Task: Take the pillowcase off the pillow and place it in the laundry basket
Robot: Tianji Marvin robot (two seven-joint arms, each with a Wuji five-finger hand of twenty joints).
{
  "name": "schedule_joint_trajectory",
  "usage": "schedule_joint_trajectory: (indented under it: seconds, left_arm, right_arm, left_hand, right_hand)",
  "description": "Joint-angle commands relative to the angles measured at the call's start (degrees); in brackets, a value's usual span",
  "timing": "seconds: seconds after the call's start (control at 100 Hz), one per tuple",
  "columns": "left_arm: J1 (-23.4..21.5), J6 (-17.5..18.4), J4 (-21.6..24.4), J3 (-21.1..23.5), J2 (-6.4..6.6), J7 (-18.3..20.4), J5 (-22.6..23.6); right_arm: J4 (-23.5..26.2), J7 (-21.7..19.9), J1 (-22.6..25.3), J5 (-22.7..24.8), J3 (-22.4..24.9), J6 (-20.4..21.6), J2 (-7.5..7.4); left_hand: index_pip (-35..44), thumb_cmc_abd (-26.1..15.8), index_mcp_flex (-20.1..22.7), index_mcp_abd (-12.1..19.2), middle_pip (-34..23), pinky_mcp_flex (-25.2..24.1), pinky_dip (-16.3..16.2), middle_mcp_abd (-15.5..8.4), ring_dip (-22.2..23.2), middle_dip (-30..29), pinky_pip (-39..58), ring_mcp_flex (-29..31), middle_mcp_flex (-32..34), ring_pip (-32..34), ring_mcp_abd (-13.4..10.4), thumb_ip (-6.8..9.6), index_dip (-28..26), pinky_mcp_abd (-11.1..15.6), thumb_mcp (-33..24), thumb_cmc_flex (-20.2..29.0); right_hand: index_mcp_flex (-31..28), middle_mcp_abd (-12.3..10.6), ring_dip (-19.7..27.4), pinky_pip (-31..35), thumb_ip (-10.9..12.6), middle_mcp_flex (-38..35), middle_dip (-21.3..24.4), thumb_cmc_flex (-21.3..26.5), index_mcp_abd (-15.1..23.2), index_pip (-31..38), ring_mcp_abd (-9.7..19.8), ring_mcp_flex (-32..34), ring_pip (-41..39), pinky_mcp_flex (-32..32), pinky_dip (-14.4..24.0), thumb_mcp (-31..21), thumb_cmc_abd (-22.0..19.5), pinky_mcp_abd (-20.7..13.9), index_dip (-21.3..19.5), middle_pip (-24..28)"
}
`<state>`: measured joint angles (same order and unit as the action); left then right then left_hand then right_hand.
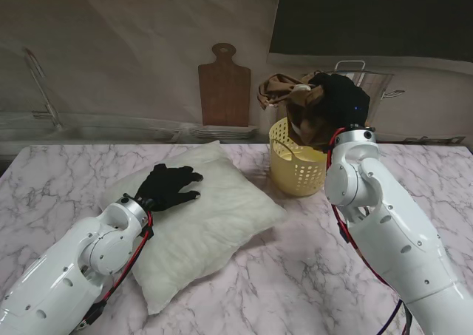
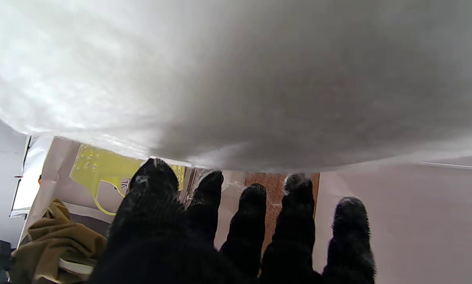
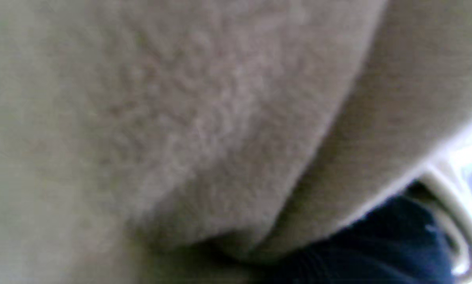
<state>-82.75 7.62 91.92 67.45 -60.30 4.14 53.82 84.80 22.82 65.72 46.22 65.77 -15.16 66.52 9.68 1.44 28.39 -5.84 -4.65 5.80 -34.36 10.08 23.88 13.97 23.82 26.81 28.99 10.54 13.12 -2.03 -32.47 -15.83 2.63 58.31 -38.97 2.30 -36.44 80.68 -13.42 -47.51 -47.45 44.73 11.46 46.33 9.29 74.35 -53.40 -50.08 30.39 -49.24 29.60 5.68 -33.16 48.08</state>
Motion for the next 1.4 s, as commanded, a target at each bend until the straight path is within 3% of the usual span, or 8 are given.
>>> schedule_joint_trajectory:
  seconds: [0.0, 0.44, 0.8, 1.1, 1.27, 1.39]
  left_arm:
    - [0.0, 0.2, -0.1, 0.0, 0.01, 0.9, 0.1]
    - [0.4, 0.9, 0.4, 0.0, 0.21, 2.4, 0.0]
    - [0.7, 0.7, 0.2, -0.6, 0.24, 3.0, -0.4]
    - [0.8, 0.8, 0.3, -0.9, 0.33, 3.5, -0.3]
    - [0.8, 0.6, 0.4, -1.0, 0.33, 3.6, -0.4]
    - [0.9, 0.7, 0.3, -1.1, 0.37, 3.8, -0.3]
  right_arm:
    - [-1.6, 0.4, -1.8, 0.8, 0.0, -0.2, 1.06]
    - [-18.3, 6.9, -10.2, -9.3, -3.6, 6.0, 4.16]
    - [-22.9, 6.4, -9.5, -9.3, -4.8, 7.3, 3.81]
    - [-23.0, 4.3, -7.3, -5.5, -4.8, 6.7, 2.19]
    - [-22.6, 2.6, -6.6, 2.5, -5.9, 7.6, -0.31]
    - [-22.6, 1.3, -6.9, 5.3, -7.2, 8.6, -1.29]
  left_hand:
    - [-0.6, -3.5, 0.6, 0.1, 0.8, -0.9, 0.0, 0.2, -0.4, 0.7, 9.5, -0.3, -1.2, -0.3, 0.1, 0.35, 0.8, -1.3, -0.6, 0.2]
    - [-0.5, -3.5, 0.6, 0.1, 0.8, -0.8, 0.0, 0.1, -0.4, 0.7, 9.6, -0.4, -1.4, -0.3, 0.0, 0.37, 0.8, -1.3, -0.6, 0.3]
    - [-0.6, -3.5, 0.6, 0.1, 0.8, -0.8, 0.0, 0.1, -0.4, 0.7, 9.5, -0.4, -1.4, -0.3, 0.0, 0.38, 0.8, -1.2, -0.6, 0.2]
    - [-0.6, -3.5, 0.6, 0.1, 0.8, -0.8, 0.0, 0.1, -0.4, 0.7, 9.5, -0.4, -1.6, -0.3, 0.0, 0.38, 0.8, -1.2, -0.6, 0.2]
    - [-0.6, -3.5, 0.6, 0.1, 0.9, -0.9, 0.0, 0.1, -0.4, 0.6, 9.4, -0.5, -1.6, -0.4, 0.0, 0.39, 0.8, -1.2, -0.6, 0.1]
    - [-0.7, -3.6, 0.5, 0.0, 0.9, -0.9, 0.0, 0.2, -0.4, 0.6, 9.4, -0.5, -1.6, -0.4, 0.0, 0.39, 0.9, -1.2, -0.6, 0.1]
  right_hand:
    - [-2.4, -3.1, 0.0, -1.1, 0.7, 1.0, -1.2, 5.6, 5.7, 11.0, 0.2, -1.0, 1.7, 1.1, -0.1, -2.4, -7.9, 0.3, -4.7, 5.6]
    - [-0.7, -3.3, -0.1, -3.9, 0.6, 2.1, 0.5, 6.0, 6.7, 12.5, -1.3, -3.5, 4.0, 5.3, -0.3, -1.3, -9.3, 2.1, -5.1, 4.9]
    - [1.4, -2.0, 0.7, -8.3, 1.4, 3.2, 3.9, 5.0, 7.4, 11.8, -3.6, -7.4, 9.5, 10.6, -1.0, 1.2, -9.1, 5.0, -3.1, 0.3]
    - [3.6, -2.0, 0.5, -8.2, 3.2, 4.6, 5.4, 3.2, 8.4, 12.0, -5.0, -11.7, 11.4, 14.4, -0.2, 4.6, -8.8, 6.1, 0.0, -2.5]
    - [5.8, -2.6, 0.7, -7.2, 4.7, 6.2, 7.6, 1.7, 6.6, 8.6, -5.9, -16.2, 12.1, 17.6, 1.5, 9.6, -9.6, 6.4, 5.6, -5.1]
    - [7.5, -2.5, 2.0, -7.8, 5.5, 8.5, 10.5, 0.6, 5.7, 5.9, -6.5, -20.1, 15.4, 19.6, 1.7, 11.2, -9.5, 6.4, 9.6, -7.5]
